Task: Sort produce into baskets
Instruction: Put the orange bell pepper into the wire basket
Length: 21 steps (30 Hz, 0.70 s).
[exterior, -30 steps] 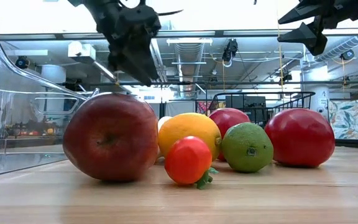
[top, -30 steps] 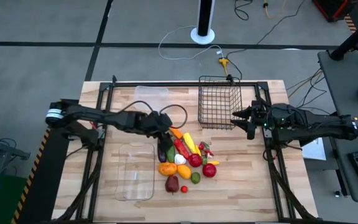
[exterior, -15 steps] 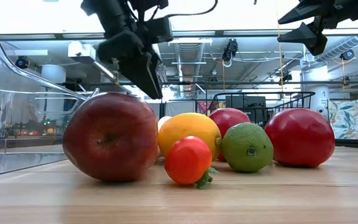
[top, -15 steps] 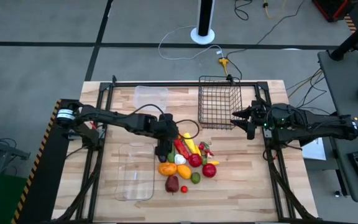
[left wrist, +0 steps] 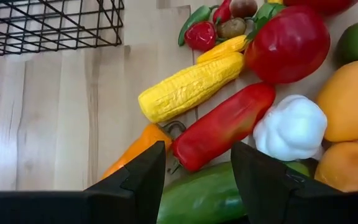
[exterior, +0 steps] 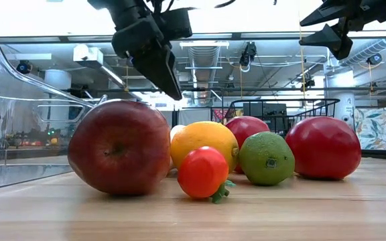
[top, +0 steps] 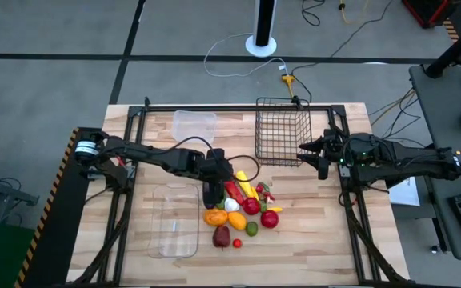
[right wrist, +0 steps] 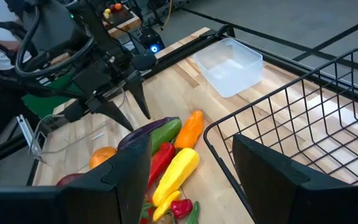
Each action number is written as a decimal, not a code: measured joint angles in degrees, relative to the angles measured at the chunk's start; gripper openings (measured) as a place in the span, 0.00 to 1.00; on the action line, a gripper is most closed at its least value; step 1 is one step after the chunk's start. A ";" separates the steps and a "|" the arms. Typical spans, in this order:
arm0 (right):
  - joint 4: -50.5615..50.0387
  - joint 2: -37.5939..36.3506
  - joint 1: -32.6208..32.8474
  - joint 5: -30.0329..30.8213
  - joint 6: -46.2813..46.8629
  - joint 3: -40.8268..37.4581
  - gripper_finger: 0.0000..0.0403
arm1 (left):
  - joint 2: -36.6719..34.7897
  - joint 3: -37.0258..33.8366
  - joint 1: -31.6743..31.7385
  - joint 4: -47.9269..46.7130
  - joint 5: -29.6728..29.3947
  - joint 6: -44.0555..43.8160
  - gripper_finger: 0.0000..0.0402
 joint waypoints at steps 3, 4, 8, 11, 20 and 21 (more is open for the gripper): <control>0.00 0.00 0.00 0.00 0.01 0.00 0.54 | 0.00 0.12 -0.51 0.55 -0.02 -0.19 0.41; 0.02 0.00 0.00 0.00 0.00 0.00 0.54 | 0.00 0.09 -0.73 0.92 0.00 -0.69 0.41; 0.02 0.00 0.00 0.00 0.02 0.00 0.54 | 0.18 0.00 -1.80 2.12 -0.02 -2.24 0.41; 0.02 0.00 0.00 0.00 0.02 0.00 0.54 | 0.24 -0.04 -2.52 2.17 -0.02 -3.00 0.41; 0.04 0.30 0.00 0.02 0.12 0.00 0.54 | 0.24 -0.07 -3.07 2.90 -0.31 -4.41 0.41; 0.02 0.35 0.00 0.00 0.57 0.00 0.54 | 0.24 -0.07 -3.07 2.96 -0.85 -4.05 0.41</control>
